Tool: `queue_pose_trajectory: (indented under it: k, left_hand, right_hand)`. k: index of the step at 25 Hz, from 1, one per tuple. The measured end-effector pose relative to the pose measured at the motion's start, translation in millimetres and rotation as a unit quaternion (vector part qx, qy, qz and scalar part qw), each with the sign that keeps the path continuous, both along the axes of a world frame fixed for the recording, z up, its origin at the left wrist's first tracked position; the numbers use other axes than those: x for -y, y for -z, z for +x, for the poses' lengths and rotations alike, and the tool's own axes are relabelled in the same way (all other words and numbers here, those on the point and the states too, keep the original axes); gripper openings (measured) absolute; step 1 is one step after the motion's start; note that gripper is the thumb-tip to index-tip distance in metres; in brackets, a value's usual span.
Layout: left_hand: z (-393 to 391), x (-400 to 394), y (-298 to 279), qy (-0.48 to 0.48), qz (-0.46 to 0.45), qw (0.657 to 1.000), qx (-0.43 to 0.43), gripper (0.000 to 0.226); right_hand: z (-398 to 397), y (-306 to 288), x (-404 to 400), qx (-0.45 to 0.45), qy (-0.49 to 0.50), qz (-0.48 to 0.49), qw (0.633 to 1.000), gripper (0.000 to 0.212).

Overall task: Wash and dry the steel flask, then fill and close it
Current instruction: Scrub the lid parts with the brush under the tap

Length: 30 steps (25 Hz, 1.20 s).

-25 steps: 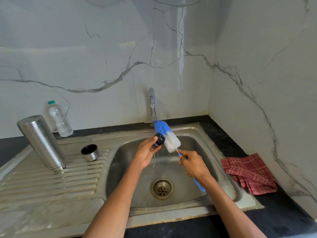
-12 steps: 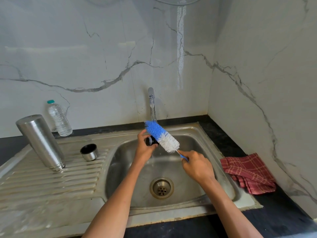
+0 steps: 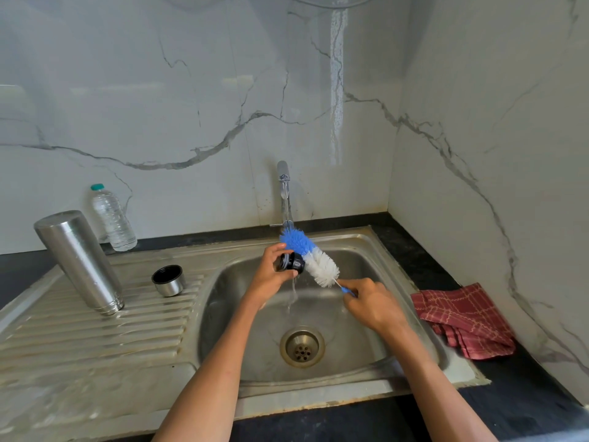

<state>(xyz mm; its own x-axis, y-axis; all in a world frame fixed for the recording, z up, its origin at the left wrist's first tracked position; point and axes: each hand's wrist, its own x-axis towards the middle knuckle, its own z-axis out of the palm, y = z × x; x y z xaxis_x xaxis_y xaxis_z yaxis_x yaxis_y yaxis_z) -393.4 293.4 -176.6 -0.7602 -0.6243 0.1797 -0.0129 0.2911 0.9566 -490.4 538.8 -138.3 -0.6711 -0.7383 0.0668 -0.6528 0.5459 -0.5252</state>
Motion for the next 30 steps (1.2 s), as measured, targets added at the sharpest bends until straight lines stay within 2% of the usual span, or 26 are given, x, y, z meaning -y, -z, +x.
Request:
queue_pose_trajectory:
  k: [4, 8, 11, 14, 17, 20, 23, 27, 30]
  left_hand:
    - [-1.4, -5.9, -3.9, -0.022, 0.085, 0.994, -0.06, 0.056]
    - [-1.5, -6.7, -6.4, -0.076, 0.212, 0.962, -0.154, 0.047]
    - [-2.5, -9.9, -8.4, -0.102, 0.279, 0.941, -0.163, 0.034]
    - [-3.1, -19.5, -10.2, -0.066, 0.324, 0.932, -0.149, 0.015]
    - [-2.6, -22.5, -14.8, -0.039, 0.342, 0.924, -0.166, 0.019]
    - [0.9, -19.9, -18.5, -0.062, 0.35, 0.913, -0.198, 0.021]
    - [1.1, -20.3, -16.0, -0.075, 0.315, 0.93, -0.172, 0.02]
    - [-0.6, -25.7, -16.6, -0.032, 0.275, 0.948, -0.156, 0.025]
    - [-2.3, -24.5, -15.0, -0.065, 0.25, 0.954, -0.156, 0.028]
  right_hand:
    - [-1.2, -1.4, 0.6, 0.047, -0.014, -0.031, 0.998, 0.042]
    - [2.1, 1.3, -0.1, 0.064, -0.013, -0.054, 0.996, 0.046]
    - [4.7, 0.3, -0.8, 0.038, -0.004, -0.067, 0.997, 0.046]
    - [10.4, 0.4, 6.0, 0.01, -0.002, -0.064, 0.998, 0.047]
    - [9.7, 3.7, 9.4, 0.026, 0.01, -0.076, 0.997, 0.048]
    - [4.0, 5.6, 4.6, 0.039, 0.022, -0.059, 0.997, 0.047]
    - [5.9, 6.4, 4.2, 0.019, 0.02, -0.06, 0.998, 0.047]
    - [6.6, 6.3, 10.5, 0.012, 0.023, -0.072, 0.997, 0.048]
    - [5.8, 7.8, 8.8, 0.007, 0.025, -0.066, 0.997, 0.048]
